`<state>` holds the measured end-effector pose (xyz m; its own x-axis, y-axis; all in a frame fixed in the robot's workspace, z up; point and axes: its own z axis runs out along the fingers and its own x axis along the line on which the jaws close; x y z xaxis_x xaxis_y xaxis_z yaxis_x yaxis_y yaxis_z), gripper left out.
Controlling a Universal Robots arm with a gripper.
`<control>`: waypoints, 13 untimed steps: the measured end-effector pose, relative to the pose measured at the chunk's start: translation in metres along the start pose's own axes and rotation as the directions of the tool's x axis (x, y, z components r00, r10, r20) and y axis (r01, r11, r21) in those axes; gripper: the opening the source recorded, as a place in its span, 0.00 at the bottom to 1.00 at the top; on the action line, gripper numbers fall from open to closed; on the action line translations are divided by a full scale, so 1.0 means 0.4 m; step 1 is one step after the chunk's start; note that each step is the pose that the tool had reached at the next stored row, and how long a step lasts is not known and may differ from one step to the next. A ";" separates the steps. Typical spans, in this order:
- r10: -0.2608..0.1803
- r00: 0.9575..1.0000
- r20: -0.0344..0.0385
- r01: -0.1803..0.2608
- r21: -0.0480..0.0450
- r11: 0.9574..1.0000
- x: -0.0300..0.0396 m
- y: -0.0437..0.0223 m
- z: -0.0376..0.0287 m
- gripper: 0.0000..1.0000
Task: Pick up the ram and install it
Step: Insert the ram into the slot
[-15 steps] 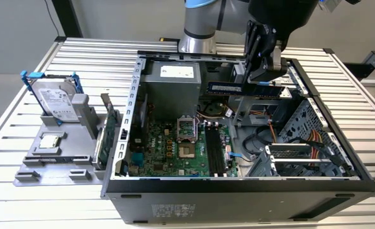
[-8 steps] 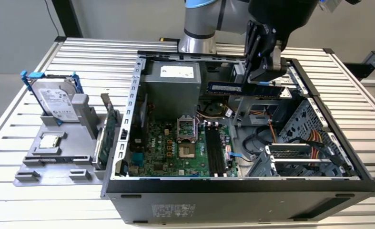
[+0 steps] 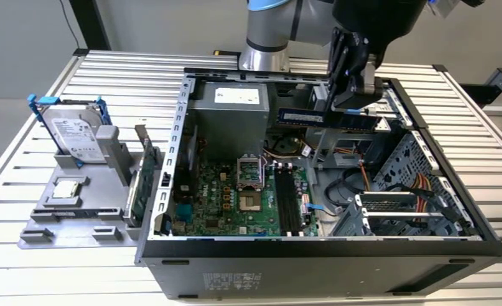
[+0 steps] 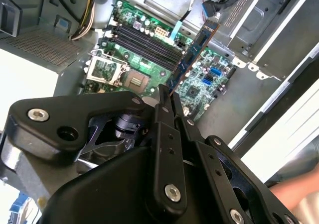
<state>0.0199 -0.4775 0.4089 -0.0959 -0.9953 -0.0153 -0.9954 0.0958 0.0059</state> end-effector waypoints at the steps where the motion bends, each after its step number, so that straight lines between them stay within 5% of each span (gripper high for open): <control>1: 0.004 1.000 0.000 -0.004 0.000 1.000 0.000 0.000 0.000 0.00; 13: 0.099 0.995 0.001 -0.099 0.001 0.995 0.000 0.000 0.000 0.00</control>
<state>0.0199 -0.4775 0.4088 -0.1936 -0.9810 -0.0153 -0.9811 0.1935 0.0059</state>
